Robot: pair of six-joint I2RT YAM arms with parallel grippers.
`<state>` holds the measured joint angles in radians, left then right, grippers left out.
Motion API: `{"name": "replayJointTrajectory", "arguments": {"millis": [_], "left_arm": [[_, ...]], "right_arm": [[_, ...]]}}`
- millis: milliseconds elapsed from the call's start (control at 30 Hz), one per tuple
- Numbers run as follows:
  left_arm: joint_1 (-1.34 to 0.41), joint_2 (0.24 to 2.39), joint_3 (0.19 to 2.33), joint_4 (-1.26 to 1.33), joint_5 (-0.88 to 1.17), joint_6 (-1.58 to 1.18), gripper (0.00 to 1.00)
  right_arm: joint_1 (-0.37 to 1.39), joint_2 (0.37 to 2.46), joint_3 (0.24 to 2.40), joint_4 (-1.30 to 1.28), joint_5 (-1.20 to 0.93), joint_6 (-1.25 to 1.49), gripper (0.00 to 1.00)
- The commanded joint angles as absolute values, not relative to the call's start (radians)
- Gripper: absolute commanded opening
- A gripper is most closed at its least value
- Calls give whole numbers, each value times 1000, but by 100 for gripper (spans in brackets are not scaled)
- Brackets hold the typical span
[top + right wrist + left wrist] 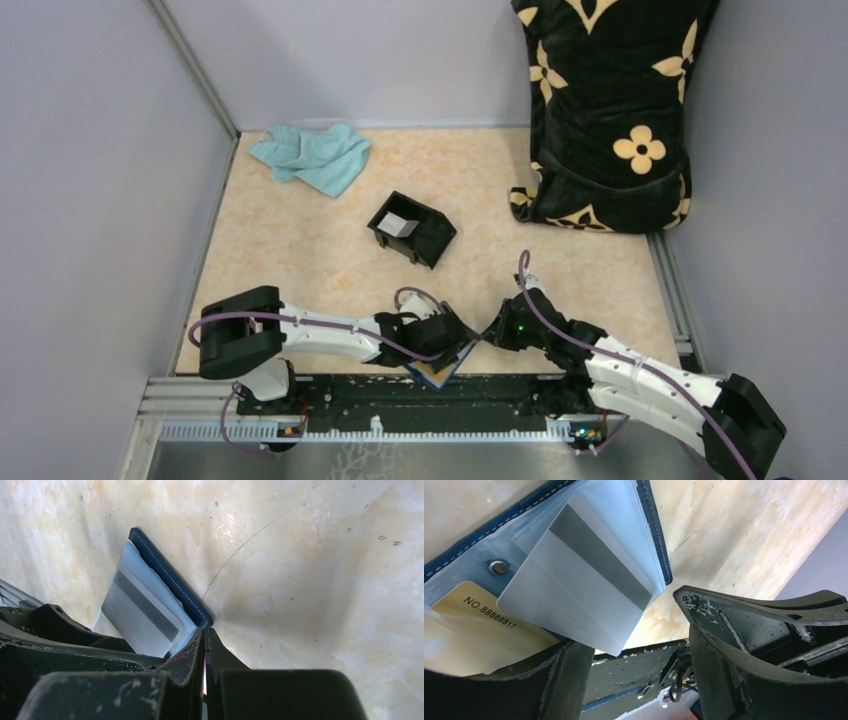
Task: Put the credit cards into the card holder
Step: Insert the credit card into the card holder.
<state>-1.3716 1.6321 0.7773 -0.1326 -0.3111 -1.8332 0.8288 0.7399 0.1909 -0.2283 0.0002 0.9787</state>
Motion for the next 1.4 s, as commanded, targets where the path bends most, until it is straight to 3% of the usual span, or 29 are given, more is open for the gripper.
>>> {"name": "replayJointTrajectory", "arguments": {"millis": [0,267,700,1000,1367], "left_arm": [[-1369,1662,665,-382,-435,-1769,77],[-1202,1659,663,-278,-475,-1518,76],[-982,1864,796,-105,-313,-1115,74],[-1005,1626,724,-209,-186,-1017,78],[-1016,1582,747,-324,-146,-954,79]], "right_arm": [[835,695,231,-271,45,958,0],[836,730,246,-256,43,948,0],[836,814,308,-236,69,917,0],[833,813,349,-262,101,882,0],[834,869,350,-158,52,861,0]]}}
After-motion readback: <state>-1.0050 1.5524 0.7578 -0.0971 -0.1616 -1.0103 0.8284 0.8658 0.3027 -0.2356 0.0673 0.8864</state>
